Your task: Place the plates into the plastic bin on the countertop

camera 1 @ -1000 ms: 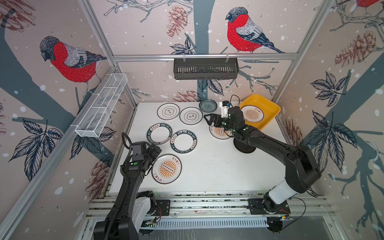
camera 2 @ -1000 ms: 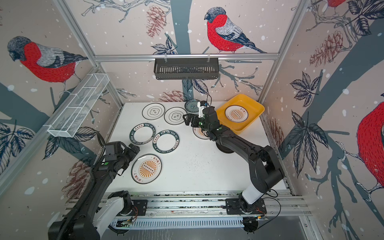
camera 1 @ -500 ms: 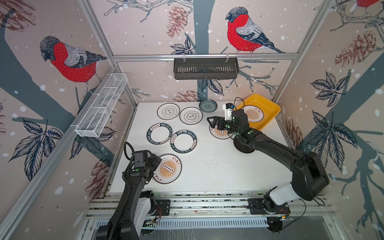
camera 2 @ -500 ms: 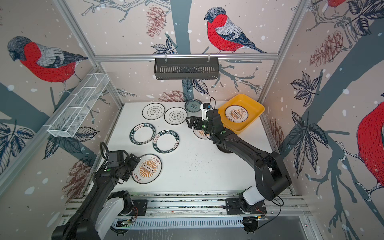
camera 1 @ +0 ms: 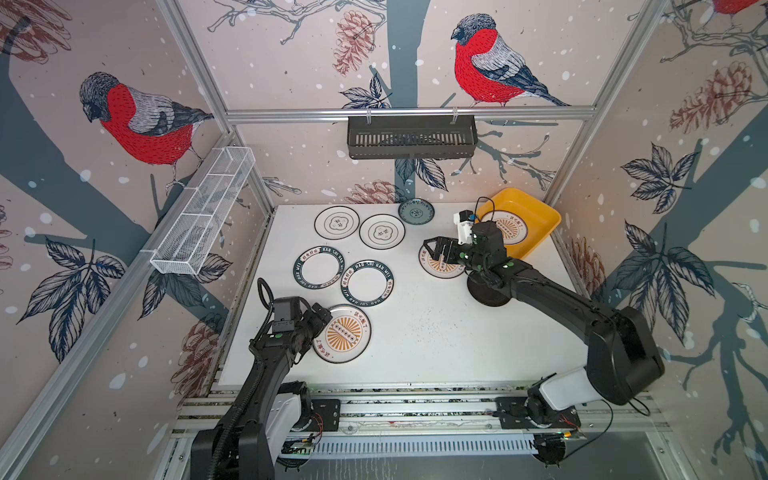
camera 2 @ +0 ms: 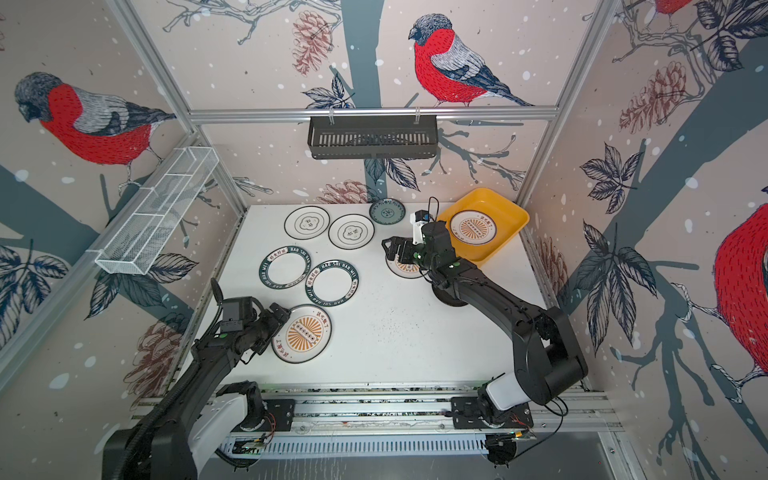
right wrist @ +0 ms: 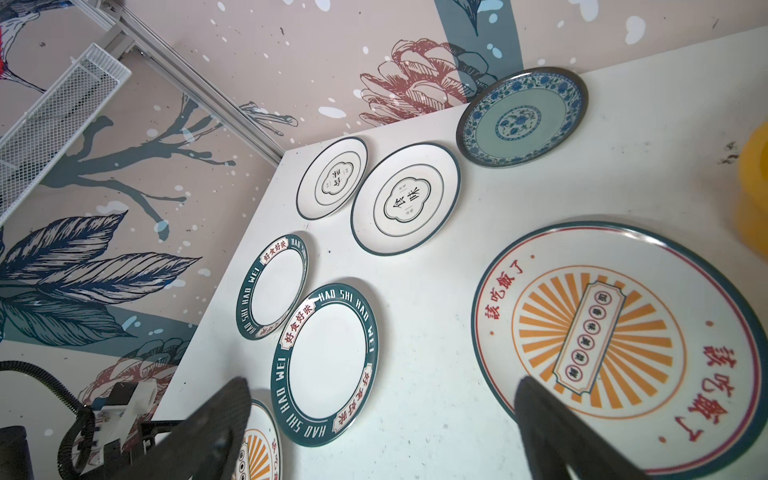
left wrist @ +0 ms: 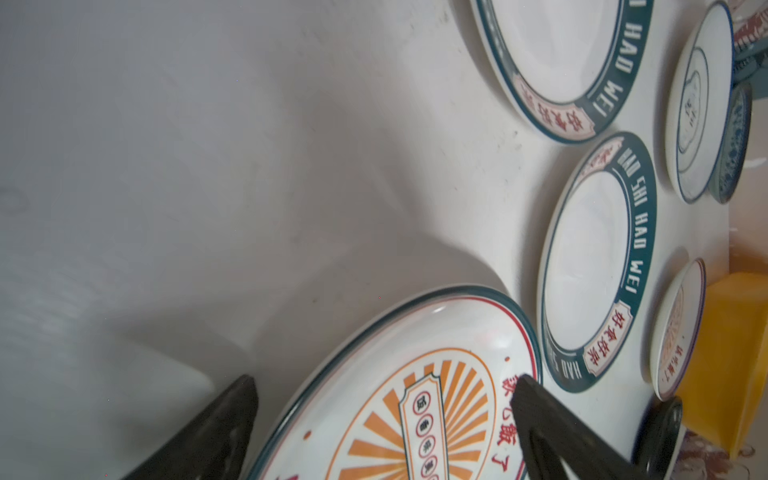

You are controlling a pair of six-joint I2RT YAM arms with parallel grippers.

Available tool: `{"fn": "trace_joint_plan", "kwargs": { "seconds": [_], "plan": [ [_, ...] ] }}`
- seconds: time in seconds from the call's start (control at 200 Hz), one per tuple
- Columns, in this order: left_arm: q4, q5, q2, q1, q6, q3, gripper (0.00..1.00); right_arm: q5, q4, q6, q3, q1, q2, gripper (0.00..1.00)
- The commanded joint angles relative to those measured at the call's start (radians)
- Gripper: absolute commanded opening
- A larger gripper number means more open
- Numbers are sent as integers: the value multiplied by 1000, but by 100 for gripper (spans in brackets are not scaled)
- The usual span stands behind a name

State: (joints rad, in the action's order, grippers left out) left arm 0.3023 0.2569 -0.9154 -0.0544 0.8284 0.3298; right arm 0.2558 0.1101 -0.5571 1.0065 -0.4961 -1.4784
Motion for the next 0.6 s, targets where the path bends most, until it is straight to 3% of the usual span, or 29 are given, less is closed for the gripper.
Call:
{"fn": "trace_joint_plan", "kwargs": {
  "seconds": [0.0, 0.36, 0.595],
  "plan": [
    [14, 78, -16, 56, 1, -11, 96, 32, -31, 32, -16, 8, 19, 100],
    [-78, 170, -17, 229, 82, -35, 96, 193, -112, 54, -118, 86, 65, 100],
    [28, 143, -74, 249, 73, 14, 97, 321, -181, 99, -163, 82, 45, 100]
  ]
}}
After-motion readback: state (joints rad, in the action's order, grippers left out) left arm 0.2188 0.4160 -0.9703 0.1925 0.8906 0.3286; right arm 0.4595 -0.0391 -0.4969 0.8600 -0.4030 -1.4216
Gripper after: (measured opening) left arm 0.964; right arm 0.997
